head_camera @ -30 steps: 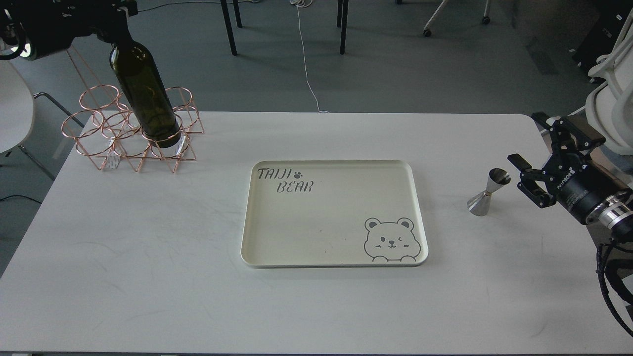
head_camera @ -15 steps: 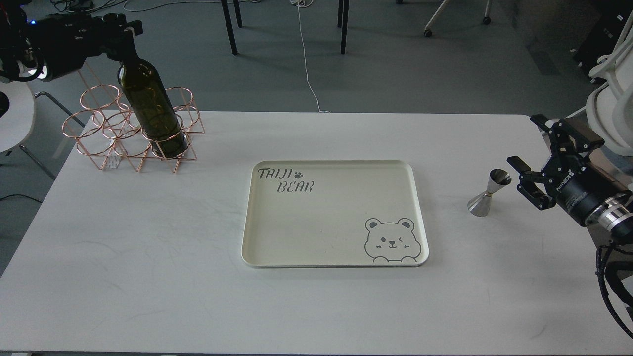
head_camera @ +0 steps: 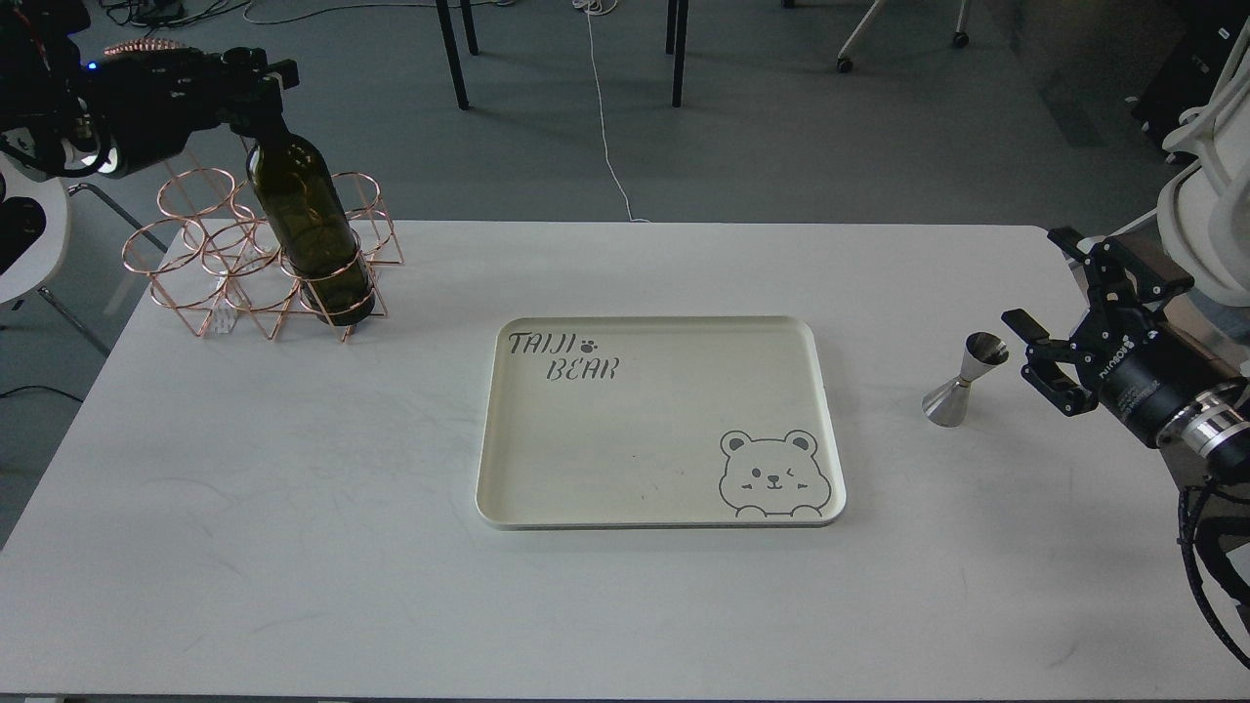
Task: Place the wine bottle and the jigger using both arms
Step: 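Lower the bottle into a slot of the copper rack, then open the left gripper and withdraw it from the bottle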
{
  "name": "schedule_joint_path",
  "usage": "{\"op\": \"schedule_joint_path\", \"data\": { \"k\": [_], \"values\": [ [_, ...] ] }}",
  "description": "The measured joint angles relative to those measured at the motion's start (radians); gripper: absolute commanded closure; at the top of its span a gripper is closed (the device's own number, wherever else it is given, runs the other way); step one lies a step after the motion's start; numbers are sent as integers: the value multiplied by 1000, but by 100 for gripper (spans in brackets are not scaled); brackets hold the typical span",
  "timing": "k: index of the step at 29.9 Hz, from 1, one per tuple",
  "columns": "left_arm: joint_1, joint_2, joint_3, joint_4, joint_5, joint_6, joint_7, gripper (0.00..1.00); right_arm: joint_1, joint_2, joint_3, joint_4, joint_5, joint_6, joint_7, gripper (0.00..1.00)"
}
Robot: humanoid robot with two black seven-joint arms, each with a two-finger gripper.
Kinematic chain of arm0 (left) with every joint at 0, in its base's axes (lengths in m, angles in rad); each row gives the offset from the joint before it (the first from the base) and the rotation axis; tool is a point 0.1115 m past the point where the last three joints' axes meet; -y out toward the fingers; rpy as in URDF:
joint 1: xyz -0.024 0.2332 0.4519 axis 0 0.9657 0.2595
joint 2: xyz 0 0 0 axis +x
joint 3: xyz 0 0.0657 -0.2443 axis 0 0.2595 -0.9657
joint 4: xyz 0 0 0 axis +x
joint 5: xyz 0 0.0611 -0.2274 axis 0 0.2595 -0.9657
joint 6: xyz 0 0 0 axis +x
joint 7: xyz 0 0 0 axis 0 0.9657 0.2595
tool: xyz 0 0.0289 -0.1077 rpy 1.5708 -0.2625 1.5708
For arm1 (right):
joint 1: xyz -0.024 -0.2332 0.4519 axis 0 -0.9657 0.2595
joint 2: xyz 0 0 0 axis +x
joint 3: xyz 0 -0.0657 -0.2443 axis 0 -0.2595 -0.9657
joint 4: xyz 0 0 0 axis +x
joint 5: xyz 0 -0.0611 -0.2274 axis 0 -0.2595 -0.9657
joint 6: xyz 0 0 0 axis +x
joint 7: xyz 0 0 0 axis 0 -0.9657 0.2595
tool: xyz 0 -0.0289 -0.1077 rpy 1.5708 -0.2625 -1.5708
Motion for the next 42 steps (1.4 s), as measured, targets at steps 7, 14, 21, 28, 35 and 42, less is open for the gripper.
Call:
{"op": "schedule_joint_path", "data": {
  "k": [7,14,21,28,35,42],
  "values": [
    [1,0,-1,0,-4,4,0,23,0,0,0,1,0,0,0,6],
    [2,6,-6,-2,-21,14,0,2,0,0,1,2,1,0,0,6],
    [-45,57,-13,-64,-263,-25,0,2,0,-1,5,2,0,0,0,5],
    [-67,124,-32,-389,-750,-55,0,2,-1,15,11,-2,0,0,0,1],
    [171,61,-116,-614,-1032,-14,0,2,-1,74,15,-38,5,0,0,1],
    [569,-121,-452,-625,-1044,-14,0,2,-2,97,10,-63,20,-1,0,1]
  ]
}}
